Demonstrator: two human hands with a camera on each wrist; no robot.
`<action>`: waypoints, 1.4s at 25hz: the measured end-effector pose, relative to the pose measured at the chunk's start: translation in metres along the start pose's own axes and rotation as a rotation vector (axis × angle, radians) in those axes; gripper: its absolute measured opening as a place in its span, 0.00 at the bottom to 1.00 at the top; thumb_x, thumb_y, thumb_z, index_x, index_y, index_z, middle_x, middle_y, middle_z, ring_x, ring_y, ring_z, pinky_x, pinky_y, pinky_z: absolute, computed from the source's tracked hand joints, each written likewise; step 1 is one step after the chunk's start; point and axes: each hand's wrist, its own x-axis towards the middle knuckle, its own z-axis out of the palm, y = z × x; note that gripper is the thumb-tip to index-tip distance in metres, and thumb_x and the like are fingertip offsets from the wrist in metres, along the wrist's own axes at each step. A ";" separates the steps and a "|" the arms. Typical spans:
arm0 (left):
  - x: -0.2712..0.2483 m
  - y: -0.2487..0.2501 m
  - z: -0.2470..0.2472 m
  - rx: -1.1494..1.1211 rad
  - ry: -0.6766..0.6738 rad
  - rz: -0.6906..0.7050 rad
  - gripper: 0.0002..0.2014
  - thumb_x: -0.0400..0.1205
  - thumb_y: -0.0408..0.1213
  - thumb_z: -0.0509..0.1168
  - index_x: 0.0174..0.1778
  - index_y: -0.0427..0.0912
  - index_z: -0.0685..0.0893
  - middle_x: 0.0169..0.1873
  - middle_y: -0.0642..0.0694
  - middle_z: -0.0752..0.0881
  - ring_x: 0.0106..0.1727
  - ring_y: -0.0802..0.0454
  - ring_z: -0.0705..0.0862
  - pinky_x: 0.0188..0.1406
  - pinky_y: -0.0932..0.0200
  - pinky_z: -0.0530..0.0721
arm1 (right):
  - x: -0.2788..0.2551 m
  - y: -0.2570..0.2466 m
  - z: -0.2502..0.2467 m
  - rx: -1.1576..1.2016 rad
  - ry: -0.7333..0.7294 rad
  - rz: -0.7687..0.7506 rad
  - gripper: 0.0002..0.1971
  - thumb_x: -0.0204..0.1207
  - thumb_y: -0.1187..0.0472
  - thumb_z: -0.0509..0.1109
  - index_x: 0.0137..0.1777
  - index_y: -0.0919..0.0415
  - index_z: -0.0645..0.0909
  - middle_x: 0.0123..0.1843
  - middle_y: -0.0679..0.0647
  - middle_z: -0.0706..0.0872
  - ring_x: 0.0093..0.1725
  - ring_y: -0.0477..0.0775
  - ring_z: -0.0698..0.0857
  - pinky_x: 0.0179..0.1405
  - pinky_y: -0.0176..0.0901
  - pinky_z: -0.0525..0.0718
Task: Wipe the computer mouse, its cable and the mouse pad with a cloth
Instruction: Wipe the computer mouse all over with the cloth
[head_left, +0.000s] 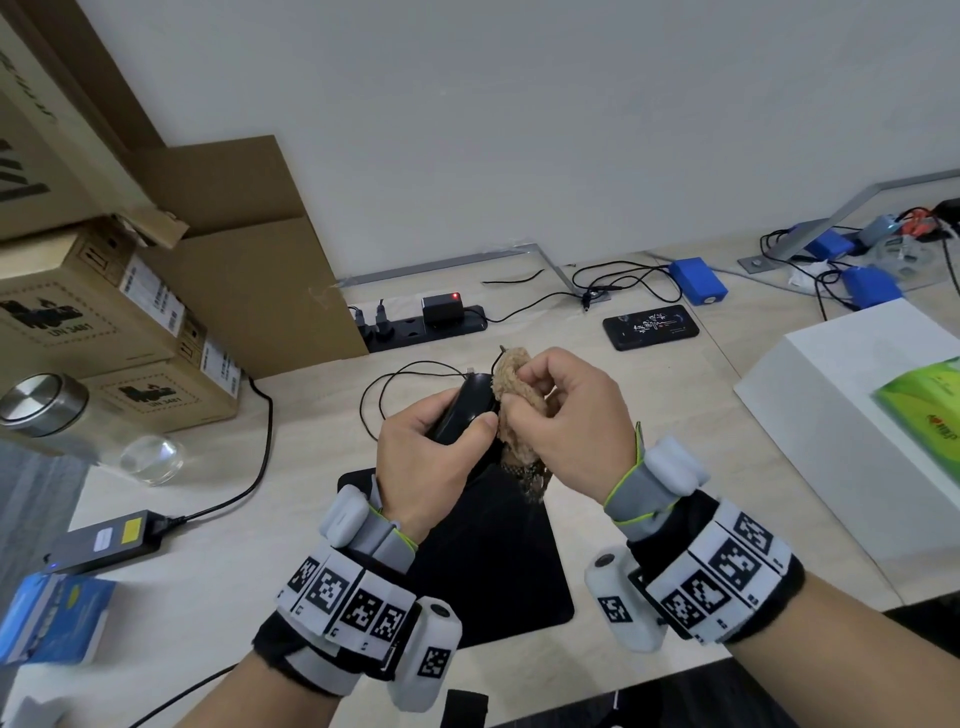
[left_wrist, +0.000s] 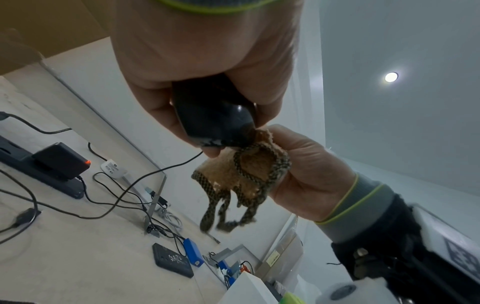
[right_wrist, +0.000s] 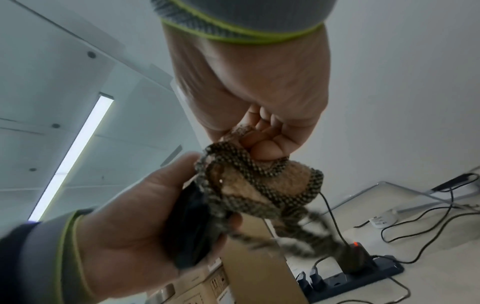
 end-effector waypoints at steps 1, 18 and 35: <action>-0.001 -0.001 0.000 -0.001 -0.006 0.001 0.12 0.72 0.45 0.73 0.50 0.52 0.92 0.38 0.47 0.93 0.42 0.45 0.91 0.44 0.42 0.91 | -0.001 0.000 0.000 -0.012 -0.011 -0.003 0.06 0.66 0.57 0.75 0.38 0.49 0.80 0.30 0.44 0.82 0.24 0.42 0.77 0.28 0.38 0.77; 0.003 -0.001 0.007 -0.313 -0.062 -0.207 0.24 0.84 0.57 0.58 0.61 0.39 0.84 0.54 0.39 0.90 0.58 0.43 0.88 0.63 0.41 0.83 | -0.023 -0.002 0.004 -0.024 -0.069 -0.231 0.10 0.70 0.60 0.72 0.50 0.49 0.87 0.42 0.48 0.85 0.42 0.40 0.82 0.45 0.32 0.79; -0.004 -0.018 -0.009 0.380 -0.242 0.092 0.36 0.73 0.44 0.72 0.80 0.55 0.70 0.64 0.59 0.85 0.64 0.62 0.84 0.65 0.57 0.82 | -0.003 0.003 0.001 -0.045 0.002 -0.080 0.11 0.72 0.54 0.68 0.51 0.48 0.88 0.41 0.41 0.86 0.40 0.41 0.83 0.48 0.38 0.81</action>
